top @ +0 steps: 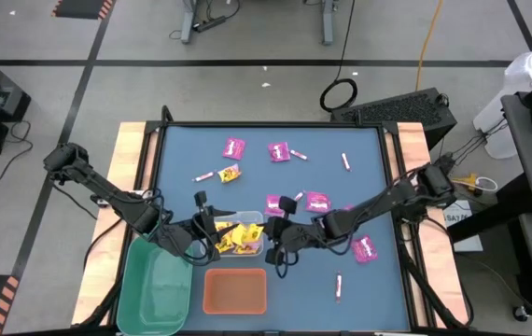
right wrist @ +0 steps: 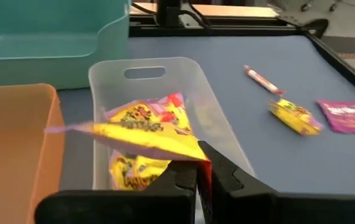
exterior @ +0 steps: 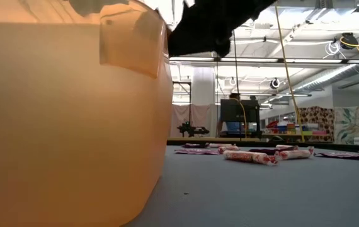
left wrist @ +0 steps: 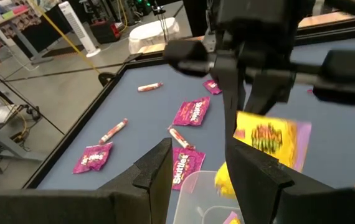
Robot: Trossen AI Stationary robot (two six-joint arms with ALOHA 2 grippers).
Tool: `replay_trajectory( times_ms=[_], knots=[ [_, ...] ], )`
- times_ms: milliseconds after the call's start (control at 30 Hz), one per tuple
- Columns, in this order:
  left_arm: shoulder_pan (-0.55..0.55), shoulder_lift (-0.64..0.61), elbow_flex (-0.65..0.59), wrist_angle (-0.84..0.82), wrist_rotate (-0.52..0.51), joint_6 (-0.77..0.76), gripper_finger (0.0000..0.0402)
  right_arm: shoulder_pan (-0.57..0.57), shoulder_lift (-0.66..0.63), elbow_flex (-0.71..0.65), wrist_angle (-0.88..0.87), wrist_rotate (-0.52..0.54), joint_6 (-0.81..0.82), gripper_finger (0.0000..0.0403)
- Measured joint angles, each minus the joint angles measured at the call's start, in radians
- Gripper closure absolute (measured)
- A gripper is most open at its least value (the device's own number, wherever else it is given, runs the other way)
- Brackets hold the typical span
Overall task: Sort candy
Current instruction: Put the yellow candy into the transparent bin
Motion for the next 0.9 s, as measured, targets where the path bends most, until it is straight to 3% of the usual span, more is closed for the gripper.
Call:
replay_trajectory(
  times_ms=[467, 900],
  knots=[
    [0.0, 0.0, 0.0, -0.006, 0.0, 0.006, 0.0249, -0.079, 0.143, 0.0, 0.132, -0.037, -0.001, 0.0393],
    [0.0, 0.0, 0.0, -0.037, 0.0, -0.001, 0.0249, -0.085, 0.105, 0.0, 0.066, -0.088, 0.002, 0.0246]
  ],
)
